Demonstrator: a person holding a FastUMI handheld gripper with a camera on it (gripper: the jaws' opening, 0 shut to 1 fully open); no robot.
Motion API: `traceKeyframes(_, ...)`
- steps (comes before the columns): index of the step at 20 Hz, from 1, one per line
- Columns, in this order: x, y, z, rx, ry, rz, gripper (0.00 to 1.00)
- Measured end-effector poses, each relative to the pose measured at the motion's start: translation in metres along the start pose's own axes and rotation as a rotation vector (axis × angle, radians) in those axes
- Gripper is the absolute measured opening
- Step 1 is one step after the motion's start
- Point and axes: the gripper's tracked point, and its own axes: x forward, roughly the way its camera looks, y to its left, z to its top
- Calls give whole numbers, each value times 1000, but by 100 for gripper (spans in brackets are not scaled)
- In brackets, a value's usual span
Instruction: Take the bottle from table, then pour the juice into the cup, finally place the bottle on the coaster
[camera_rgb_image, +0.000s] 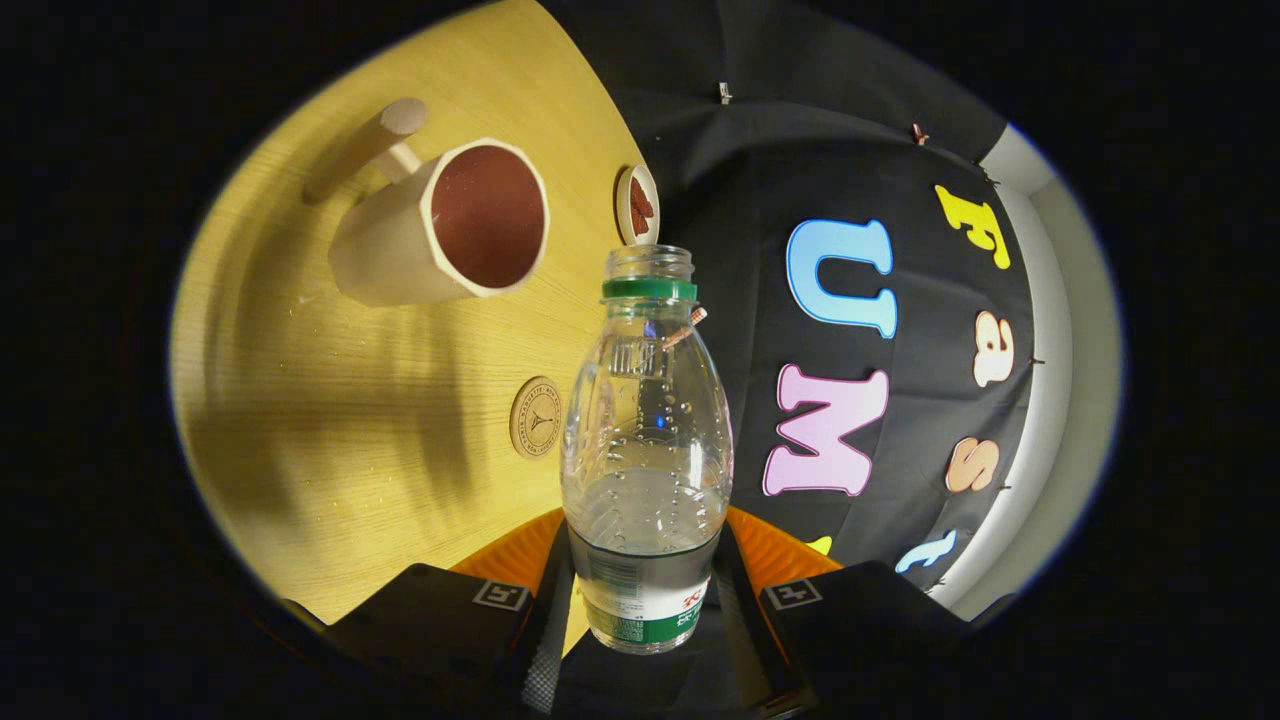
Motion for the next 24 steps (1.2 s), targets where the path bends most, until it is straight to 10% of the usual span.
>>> traceKeyframes(24,6,-15,14,-185,-55,-44,70)
